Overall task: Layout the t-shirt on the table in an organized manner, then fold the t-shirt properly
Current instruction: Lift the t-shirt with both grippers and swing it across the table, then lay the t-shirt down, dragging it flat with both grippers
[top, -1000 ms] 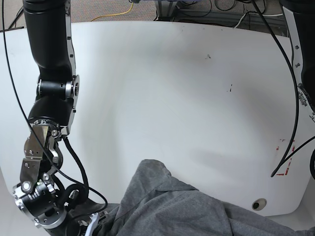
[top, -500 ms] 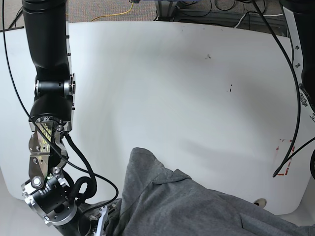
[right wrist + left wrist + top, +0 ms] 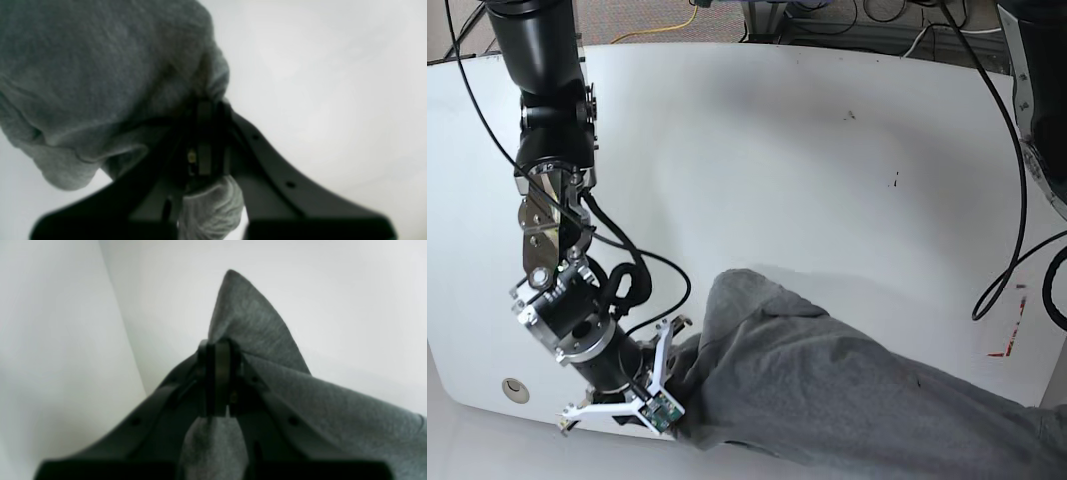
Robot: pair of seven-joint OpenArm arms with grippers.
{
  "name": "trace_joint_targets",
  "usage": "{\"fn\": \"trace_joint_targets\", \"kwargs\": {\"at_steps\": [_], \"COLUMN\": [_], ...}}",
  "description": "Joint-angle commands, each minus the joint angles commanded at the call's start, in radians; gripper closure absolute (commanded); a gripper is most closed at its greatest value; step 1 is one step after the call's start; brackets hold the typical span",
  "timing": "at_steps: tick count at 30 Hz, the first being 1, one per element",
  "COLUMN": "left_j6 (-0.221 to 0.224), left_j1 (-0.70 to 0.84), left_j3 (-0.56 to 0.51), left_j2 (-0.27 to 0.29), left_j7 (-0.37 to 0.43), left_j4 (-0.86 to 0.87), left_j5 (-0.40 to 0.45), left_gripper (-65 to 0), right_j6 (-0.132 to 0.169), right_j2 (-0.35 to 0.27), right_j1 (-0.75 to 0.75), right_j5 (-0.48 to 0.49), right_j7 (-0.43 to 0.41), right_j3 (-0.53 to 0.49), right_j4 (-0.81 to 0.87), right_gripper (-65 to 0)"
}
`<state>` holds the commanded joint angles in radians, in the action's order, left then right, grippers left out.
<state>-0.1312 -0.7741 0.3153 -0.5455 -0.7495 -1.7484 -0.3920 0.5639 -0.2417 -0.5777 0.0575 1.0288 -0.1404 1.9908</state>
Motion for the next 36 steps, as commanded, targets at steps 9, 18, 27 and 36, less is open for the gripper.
{"fn": "trace_joint_targets", "kwargs": {"at_steps": [9, 18, 27, 36], "left_j6": [0.000, 0.000, 0.000, 0.000], "left_j1": [0.293, 0.571, 0.827, 0.993], "left_j3": [0.103, 0.253, 0.354, 0.423], "left_j2": [0.003, 0.003, 0.003, 0.005], "left_j7": [0.000, 0.000, 0.002, 0.003], "left_j4": [-0.087, -0.097, -0.092, -0.092], "left_j5": [-0.009, -0.121, -0.189, -0.242], "left_gripper": [0.0, 0.0, 0.0, 0.0], "right_j6": [0.000, 0.000, 0.000, -0.002], "right_j2": [0.043, 0.100, 0.144, 0.149], "right_j1": [0.212, 0.414, 0.548, 0.621], "right_j5": [-0.061, -0.061, -0.061, -0.063], "right_j7": [0.000, -0.002, -0.002, -0.002], "right_j3": [0.000, 0.000, 0.000, 0.000], "right_j4": [0.046, 0.048, 0.044, 0.044], "right_gripper": [-3.0, -2.9, -2.9, -2.9]}}
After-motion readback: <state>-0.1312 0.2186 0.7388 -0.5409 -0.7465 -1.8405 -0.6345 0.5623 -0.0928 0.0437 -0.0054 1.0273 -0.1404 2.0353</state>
